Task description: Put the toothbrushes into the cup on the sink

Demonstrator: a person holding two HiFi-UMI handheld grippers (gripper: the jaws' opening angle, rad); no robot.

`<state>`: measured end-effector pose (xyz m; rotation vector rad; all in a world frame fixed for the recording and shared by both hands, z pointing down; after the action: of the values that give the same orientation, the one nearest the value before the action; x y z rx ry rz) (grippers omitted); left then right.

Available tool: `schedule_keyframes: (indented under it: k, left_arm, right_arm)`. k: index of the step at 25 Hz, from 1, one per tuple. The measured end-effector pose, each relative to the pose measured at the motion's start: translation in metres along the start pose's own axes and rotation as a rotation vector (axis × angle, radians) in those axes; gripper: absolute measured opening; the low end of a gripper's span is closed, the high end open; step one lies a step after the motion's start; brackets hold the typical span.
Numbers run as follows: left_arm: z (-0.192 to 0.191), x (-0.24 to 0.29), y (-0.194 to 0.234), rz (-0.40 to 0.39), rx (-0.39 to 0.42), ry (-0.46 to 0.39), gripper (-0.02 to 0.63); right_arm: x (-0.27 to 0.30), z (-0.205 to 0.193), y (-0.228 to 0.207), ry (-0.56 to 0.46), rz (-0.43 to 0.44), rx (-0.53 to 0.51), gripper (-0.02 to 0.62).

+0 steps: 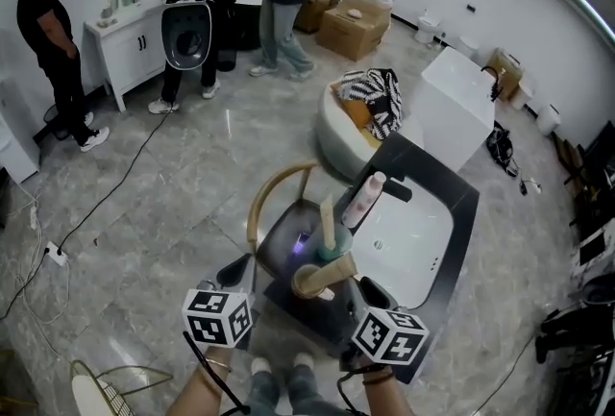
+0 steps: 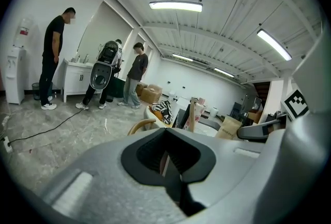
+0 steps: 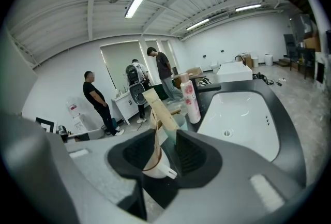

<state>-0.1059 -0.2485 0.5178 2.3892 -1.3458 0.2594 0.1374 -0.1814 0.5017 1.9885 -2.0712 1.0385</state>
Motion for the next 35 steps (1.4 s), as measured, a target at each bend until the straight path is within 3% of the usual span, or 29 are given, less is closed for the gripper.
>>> schedule_keyframes:
  k: [10,25,35]
  left_arm:
    - [0.024,0.013,-0.023,-0.024,0.052,-0.016,0.009]
    - [0.058,0.027,-0.052,-0.008,0.098,-0.069,0.009]
    - [0.062,0.03,-0.071,0.006,0.112,-0.088,0.009]
  right_arm:
    - [-0.01,0.019,-0.02,-0.021,-0.024,-0.001,0.132]
    - [-0.014,0.065,-0.049,-0.098,-0.007,0.008,0.005]
    - [-0.019,0.086,-0.062,-0.121,0.02,-0.032,0.004]
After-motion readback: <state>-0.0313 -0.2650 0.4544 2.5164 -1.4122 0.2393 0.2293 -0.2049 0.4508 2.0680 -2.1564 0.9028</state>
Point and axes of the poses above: the fingertips, and each gripper's own axes: x forward along the fingers, y to its left, z out of its top, the point moved 5 cm from there along -x, backward along the fingers, and after that the axes turned 5 degrees about x, right-handed, at the moved point
